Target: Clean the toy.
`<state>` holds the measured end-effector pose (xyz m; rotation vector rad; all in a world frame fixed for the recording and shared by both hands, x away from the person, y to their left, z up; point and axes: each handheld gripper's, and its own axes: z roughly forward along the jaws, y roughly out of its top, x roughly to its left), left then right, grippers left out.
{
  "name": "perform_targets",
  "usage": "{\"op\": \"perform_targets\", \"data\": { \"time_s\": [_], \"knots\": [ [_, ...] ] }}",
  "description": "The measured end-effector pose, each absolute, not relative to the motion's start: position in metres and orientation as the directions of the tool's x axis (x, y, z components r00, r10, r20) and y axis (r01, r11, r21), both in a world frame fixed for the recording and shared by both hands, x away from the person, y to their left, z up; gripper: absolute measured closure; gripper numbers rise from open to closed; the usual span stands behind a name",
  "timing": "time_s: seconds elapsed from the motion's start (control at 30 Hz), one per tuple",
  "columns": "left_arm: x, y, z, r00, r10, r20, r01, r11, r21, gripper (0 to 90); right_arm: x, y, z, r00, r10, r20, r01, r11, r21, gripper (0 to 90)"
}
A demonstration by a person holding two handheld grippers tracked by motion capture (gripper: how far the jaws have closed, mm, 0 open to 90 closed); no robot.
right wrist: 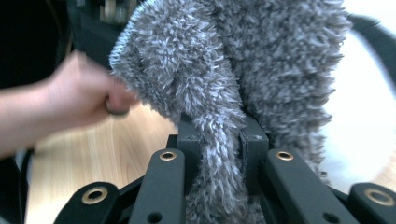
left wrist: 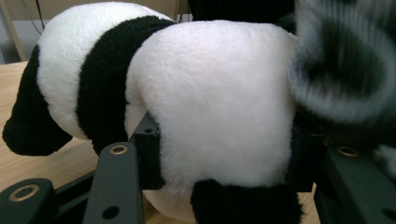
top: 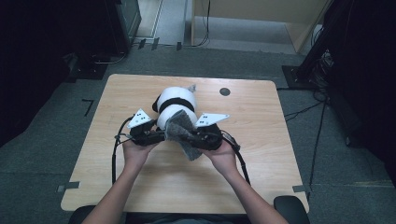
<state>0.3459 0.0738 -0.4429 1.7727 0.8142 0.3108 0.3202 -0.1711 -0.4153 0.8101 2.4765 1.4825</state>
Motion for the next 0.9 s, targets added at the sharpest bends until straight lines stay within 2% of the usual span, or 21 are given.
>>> {"op": "perform_targets", "data": {
  "time_s": [0.07,0.23,0.47,0.63,0.77,0.9],
  "knots": [
    [0.346,0.074,-0.443,0.725,0.668,-0.167,0.369,-0.173,0.913,45.0,0.319,-0.168,-0.423,-0.845,0.520,0.122,0.355,0.377,0.855,76.4],
    [0.347,0.078,-0.443,0.718,0.678,-0.157,0.373,-0.184,0.910,44.8,0.327,-0.172,-0.437,-0.845,0.504,0.177,0.396,0.367,0.842,76.6],
    [0.348,0.083,-0.440,0.710,0.684,-0.167,0.370,-0.161,0.915,44.8,0.330,-0.171,-0.451,-0.848,0.511,0.138,0.400,0.449,0.799,76.6],
    [0.348,0.088,-0.437,0.713,0.678,-0.178,0.365,-0.143,0.920,44.6,0.337,-0.176,-0.463,-0.832,0.520,0.193,0.449,0.428,0.784,76.6],
    [0.348,0.092,-0.437,0.715,0.668,-0.205,0.375,-0.119,0.919,44.4,0.343,-0.184,-0.468,-0.811,0.552,0.192,0.470,0.421,0.776,76.6],
    [0.348,0.093,-0.436,0.720,0.666,-0.193,0.366,-0.129,0.922,43.9,0.349,-0.193,-0.474,-0.788,0.570,0.232,0.515,0.402,0.757,76.4]
  ]
}}
